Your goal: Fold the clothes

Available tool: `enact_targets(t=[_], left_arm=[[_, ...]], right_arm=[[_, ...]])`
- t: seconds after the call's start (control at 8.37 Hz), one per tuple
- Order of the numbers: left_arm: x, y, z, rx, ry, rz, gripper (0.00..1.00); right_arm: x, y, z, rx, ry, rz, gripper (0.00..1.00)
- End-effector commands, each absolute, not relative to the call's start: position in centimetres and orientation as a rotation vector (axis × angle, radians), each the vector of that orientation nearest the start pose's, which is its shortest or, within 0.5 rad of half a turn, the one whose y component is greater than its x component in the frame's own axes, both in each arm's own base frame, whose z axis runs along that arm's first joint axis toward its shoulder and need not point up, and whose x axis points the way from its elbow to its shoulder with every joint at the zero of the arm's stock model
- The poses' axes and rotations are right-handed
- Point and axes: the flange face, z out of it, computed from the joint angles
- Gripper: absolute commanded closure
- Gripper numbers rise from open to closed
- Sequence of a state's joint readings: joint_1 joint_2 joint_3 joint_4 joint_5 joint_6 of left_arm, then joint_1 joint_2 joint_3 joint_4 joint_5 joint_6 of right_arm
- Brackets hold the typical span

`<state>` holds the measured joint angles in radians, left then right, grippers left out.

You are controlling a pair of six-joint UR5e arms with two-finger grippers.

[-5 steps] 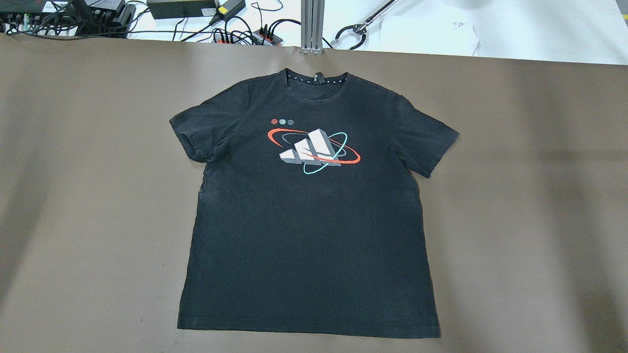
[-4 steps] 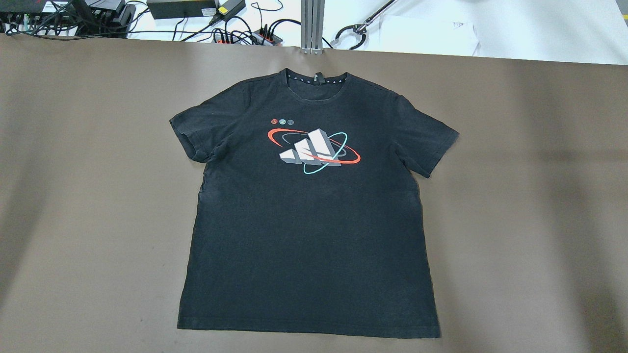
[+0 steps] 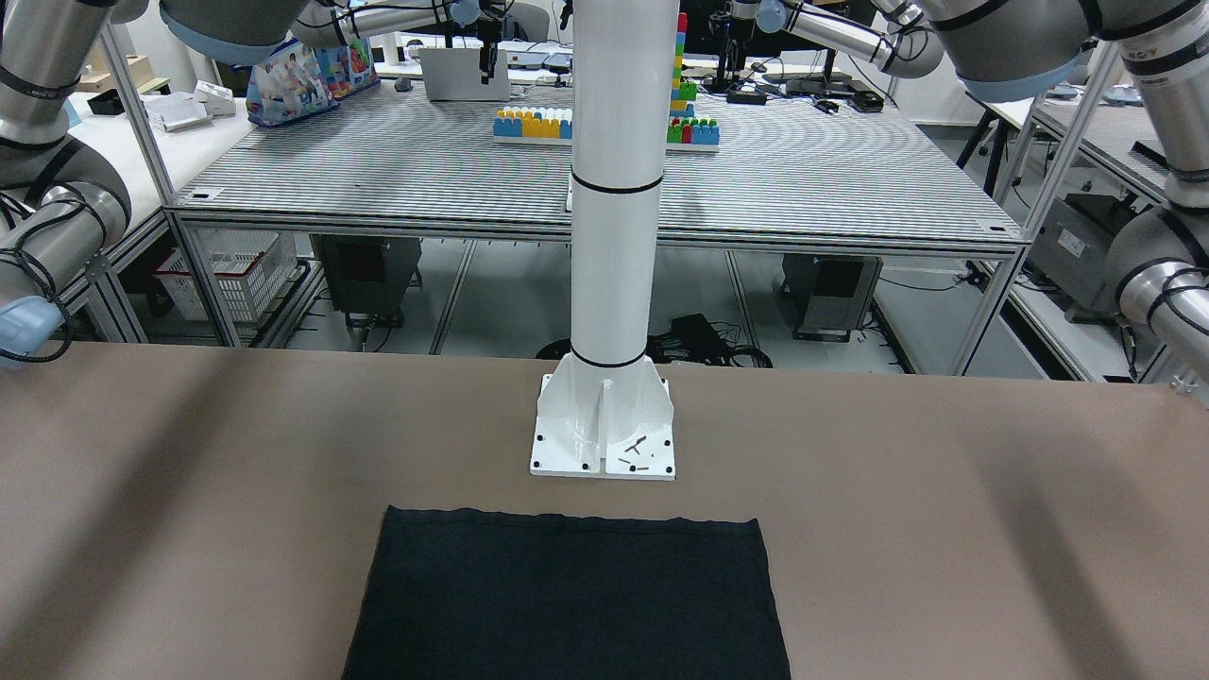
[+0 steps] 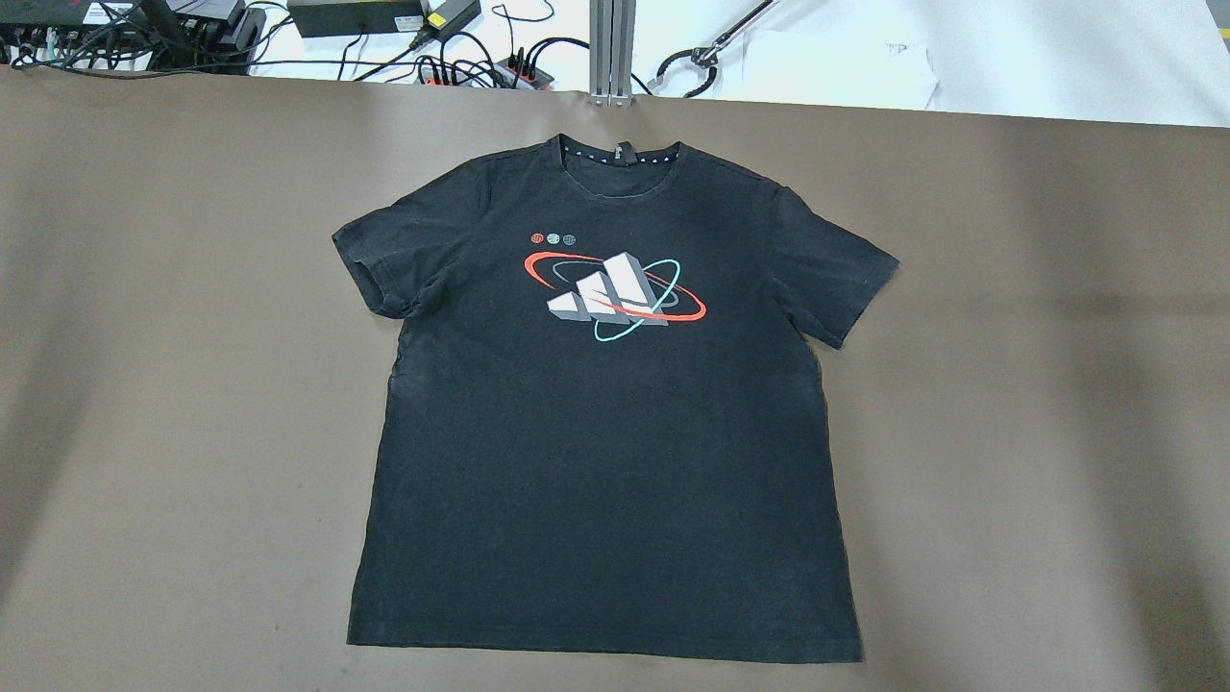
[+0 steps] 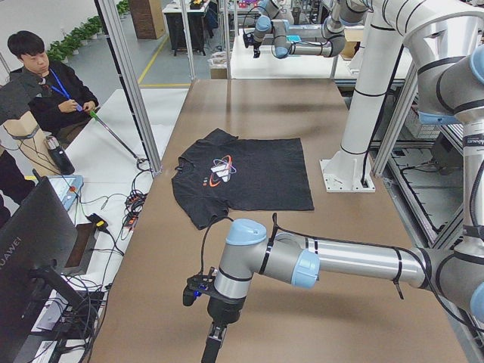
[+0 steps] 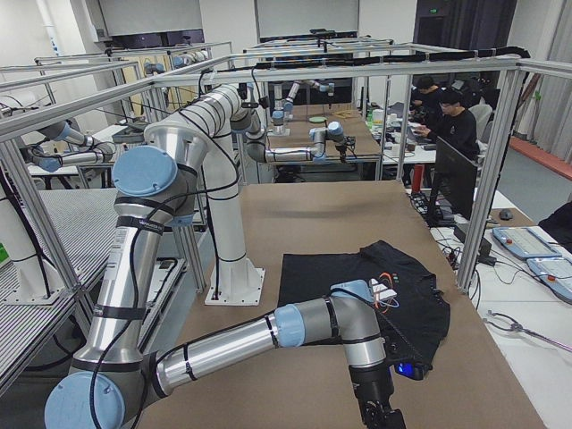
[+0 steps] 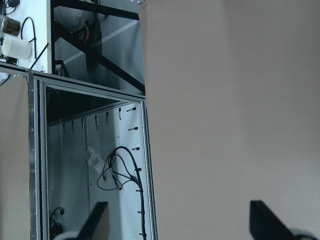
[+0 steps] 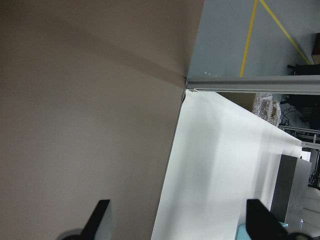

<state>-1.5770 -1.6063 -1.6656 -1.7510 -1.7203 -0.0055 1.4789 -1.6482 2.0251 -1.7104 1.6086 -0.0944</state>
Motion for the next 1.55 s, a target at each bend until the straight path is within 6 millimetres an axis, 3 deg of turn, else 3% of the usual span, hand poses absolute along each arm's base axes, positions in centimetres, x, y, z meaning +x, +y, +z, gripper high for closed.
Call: enact_targets(t=[0.0, 0.24, 0.48, 0.72, 1.08, 1.43], left_arm=[[-12.2, -52.8, 57.1, 0.366, 0.146, 0.015, 0.00], [-12.2, -52.6, 53.6, 0.433, 0.148, 0.014, 0.00], [-11.7, -54.2, 52.0, 0.459, 0.141, 0.018, 0.00], [-11.6, -54.4, 51.2, 0.480, 0.148, -0.007, 0.00], [-11.0, -55.0, 50.7, 0.509, 0.152, 0.009, 0.00], [-7.5, -56.8, 48.8, 0.536, 0.179, 0.064, 0.00]], right_arm=[[8.2, -46.7, 50.6, 0.258, -0.078, -0.195, 0.06], [7.9, -47.6, 47.7, 0.320, -0.101, -0.199, 0.06], [7.7, -47.9, 46.0, 0.365, -0.120, -0.181, 0.06], [7.5, -48.1, 45.8, 0.362, -0.165, -0.084, 0.06], [7.3, -48.7, 46.3, 0.404, -0.165, -0.091, 0.06], [7.1, -48.8, 46.4, 0.403, -0.163, -0.103, 0.06]])
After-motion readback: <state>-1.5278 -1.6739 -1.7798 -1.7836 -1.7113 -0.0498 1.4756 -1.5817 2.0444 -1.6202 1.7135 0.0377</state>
